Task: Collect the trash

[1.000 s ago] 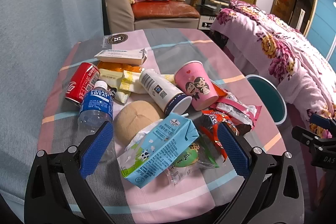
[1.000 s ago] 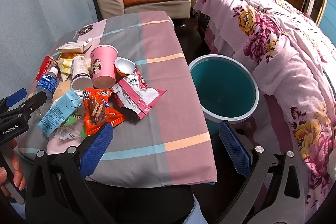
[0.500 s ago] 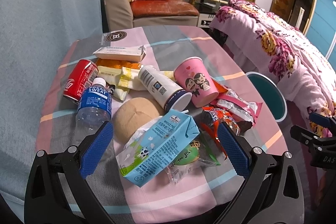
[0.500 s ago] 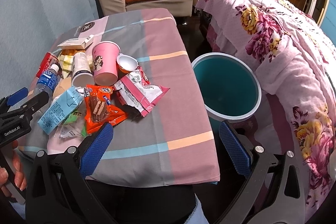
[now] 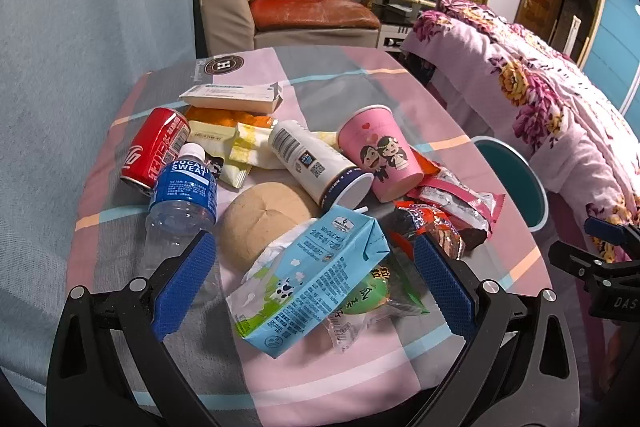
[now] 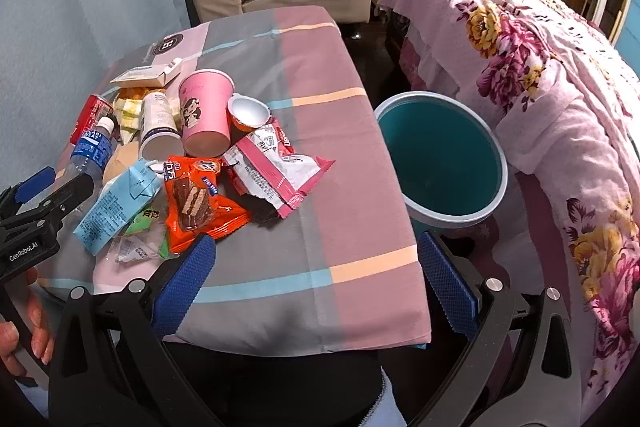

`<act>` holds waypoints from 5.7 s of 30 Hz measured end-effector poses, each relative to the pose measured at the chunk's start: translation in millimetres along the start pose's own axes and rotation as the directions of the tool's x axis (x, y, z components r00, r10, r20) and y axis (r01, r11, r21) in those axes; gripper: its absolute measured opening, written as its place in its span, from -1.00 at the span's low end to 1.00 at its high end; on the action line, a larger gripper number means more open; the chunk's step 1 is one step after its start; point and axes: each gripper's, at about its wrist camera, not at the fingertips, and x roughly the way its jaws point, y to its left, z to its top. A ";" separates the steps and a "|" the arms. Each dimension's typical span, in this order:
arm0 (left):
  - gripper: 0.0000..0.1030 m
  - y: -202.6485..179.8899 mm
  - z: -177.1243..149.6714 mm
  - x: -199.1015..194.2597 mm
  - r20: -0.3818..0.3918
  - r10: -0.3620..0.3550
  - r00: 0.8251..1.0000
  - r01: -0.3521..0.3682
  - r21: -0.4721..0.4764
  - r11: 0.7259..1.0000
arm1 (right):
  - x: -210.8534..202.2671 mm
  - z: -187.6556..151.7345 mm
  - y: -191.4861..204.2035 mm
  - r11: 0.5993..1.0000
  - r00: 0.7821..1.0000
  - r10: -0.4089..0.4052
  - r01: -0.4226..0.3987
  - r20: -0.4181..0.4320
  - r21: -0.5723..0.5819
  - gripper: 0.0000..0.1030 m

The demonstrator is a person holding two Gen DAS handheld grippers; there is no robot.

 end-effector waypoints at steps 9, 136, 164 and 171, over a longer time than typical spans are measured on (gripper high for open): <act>0.93 10.0 -1.7 6.8 -0.007 -0.006 1.000 0.006 -0.002 1.000 | 5.8 8.8 15.8 1.000 1.000 0.011 -0.011 -0.015 -0.029 0.88; 0.27 65.4 10.7 34.5 -0.064 -0.249 0.966 0.245 -0.067 0.967 | 67.7 51.5 54.1 0.930 0.909 0.362 -0.336 -0.208 0.152 0.31; 0.28 70.9 -8.0 13.7 -0.004 -0.318 0.948 0.317 -0.045 0.947 | 67.6 -13.0 56.3 0.931 0.884 0.286 -0.166 -0.370 0.325 0.49; 0.28 75.7 -12.0 18.0 -0.024 -0.307 0.951 0.306 -0.059 0.950 | 83.1 -20.3 53.4 0.916 0.880 0.304 -0.163 -0.366 0.367 0.03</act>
